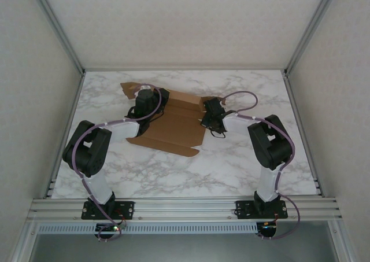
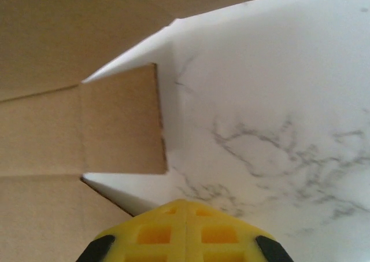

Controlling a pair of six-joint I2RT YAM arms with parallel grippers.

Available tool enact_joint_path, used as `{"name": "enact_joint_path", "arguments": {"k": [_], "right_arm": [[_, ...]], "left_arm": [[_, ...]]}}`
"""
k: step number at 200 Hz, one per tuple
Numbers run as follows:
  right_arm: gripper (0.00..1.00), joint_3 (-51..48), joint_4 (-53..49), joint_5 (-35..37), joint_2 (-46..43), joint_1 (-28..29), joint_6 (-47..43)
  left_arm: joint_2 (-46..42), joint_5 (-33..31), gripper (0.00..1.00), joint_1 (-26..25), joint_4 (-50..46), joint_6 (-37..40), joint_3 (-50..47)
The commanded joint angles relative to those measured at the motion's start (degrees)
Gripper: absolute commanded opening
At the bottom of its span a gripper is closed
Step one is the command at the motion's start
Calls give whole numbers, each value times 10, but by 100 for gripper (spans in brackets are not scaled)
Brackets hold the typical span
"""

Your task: Fold the paper box

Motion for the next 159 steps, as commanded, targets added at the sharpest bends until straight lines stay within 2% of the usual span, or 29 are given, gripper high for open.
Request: {"name": "enact_joint_path", "arguments": {"k": [1,46,103,141,159], "right_arm": [[2,21,7,-14,30,-3,27],[2,20,62,-54,31,-4,32],[5,-6,167,-87,9,-4,-12],[6,13,152,-85,2,-5,-58],[8,-15,166,-77,-23,-10,-58]], "left_arm": [[13,9,3,-5,-33,2,-14],[14,15,3,-5,-28,-3,-15],[14,16,3,-5,-28,-3,-19],[12,15,3,-3,-33,-2,-17],[11,15,3,1,-41,-6,-12]]}}
